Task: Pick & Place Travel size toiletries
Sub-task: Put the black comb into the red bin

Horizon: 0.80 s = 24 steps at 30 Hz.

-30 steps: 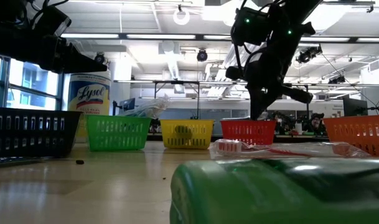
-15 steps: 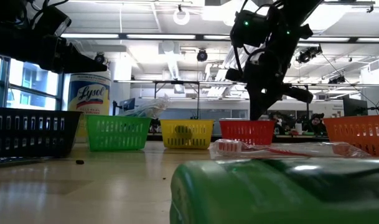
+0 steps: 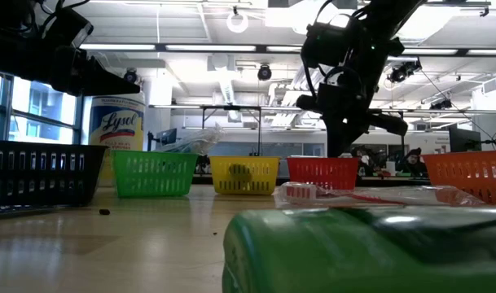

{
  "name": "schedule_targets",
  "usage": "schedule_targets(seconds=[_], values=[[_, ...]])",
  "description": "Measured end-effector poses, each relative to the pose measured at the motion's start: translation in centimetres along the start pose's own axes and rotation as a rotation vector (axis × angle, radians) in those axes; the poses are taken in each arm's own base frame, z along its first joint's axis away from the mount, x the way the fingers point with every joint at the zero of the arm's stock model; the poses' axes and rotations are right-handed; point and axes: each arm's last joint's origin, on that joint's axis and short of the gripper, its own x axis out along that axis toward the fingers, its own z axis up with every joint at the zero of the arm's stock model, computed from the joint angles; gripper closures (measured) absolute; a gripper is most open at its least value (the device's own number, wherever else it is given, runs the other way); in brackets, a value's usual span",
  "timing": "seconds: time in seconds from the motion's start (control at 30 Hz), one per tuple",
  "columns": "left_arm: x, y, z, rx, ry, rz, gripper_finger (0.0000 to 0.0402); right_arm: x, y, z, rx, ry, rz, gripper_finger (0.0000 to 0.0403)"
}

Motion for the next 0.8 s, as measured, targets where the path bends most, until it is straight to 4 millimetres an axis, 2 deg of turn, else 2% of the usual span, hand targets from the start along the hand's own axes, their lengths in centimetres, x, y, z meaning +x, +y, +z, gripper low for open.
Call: schedule_targets(seconds=[0.57, 0.67, 0.8], values=[[0.0, 0.0, 0.0, 0.0, 0.0, 0.0, 0.0402, 0.02, -0.03, -0.08, 0.043, -0.062, 0.039, 0.0399], [0.0, 0.0, 0.0, 0.0, 0.0, 0.0, 0.0402, 0.02, -0.03, -0.09, 0.048, -0.061, 0.039, 0.0386], [0.0, 0.0, 0.0, 0.0, 0.0, 0.0, 0.0402, 0.01, -0.06, -0.13, 0.068, -0.046, 0.03, 0.0345]])
